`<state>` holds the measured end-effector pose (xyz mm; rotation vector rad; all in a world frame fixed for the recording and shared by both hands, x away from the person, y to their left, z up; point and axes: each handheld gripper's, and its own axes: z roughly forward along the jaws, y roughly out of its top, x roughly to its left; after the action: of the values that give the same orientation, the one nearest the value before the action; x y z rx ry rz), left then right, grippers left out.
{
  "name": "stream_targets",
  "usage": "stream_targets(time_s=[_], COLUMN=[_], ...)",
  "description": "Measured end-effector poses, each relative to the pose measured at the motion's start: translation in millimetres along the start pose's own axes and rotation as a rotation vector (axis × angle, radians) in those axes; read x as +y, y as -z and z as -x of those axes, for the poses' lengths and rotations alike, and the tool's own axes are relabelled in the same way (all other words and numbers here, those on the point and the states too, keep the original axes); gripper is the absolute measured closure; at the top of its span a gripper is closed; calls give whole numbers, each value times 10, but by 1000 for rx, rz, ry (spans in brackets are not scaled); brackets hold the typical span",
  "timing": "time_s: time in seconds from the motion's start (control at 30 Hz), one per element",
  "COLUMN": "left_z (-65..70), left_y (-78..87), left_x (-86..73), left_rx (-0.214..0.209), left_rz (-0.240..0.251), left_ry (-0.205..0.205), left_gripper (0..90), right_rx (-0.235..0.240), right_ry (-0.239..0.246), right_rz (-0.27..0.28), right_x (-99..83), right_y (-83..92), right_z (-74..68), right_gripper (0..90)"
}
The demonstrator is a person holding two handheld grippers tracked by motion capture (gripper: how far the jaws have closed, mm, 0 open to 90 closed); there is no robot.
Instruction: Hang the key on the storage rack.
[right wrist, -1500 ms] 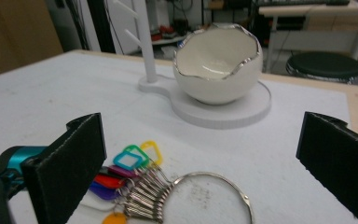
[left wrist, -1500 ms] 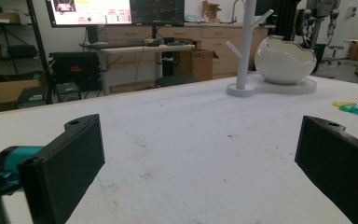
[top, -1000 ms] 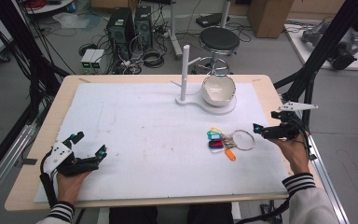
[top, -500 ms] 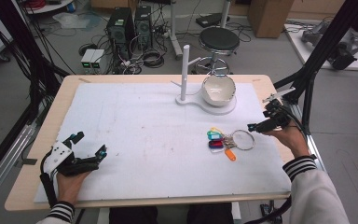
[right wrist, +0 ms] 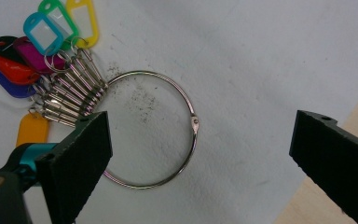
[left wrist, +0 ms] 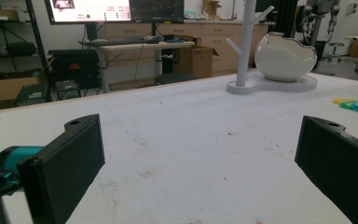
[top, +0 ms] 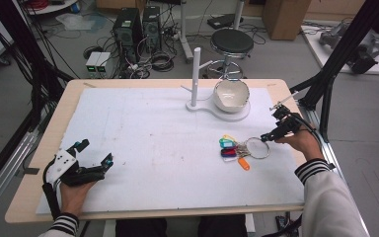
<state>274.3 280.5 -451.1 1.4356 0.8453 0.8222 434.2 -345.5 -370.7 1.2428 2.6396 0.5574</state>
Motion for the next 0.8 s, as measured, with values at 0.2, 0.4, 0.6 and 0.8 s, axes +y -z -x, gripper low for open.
stream_targets(time_s=[0.2,0.4,0.6,0.8], left_z=[4,2,3,3], left_y=[0,-1,-1,-2], left_x=[0,-1,0,-1], left_rx=[-1,-1,-1,0], left_rz=[1,2,1,2], left_ry=[0,0,0,-1], left_gripper=[17,17,17,17], right_rx=[-1,1,22,31], right_ry=[-20,-36,-42,-72], right_rz=[-48,-101,-155,-186], right_x=[23,41,48,27], right_y=[-82,-172,-239,-305], right_z=[10,34,31,43], right_gripper=[120,171,242,352])
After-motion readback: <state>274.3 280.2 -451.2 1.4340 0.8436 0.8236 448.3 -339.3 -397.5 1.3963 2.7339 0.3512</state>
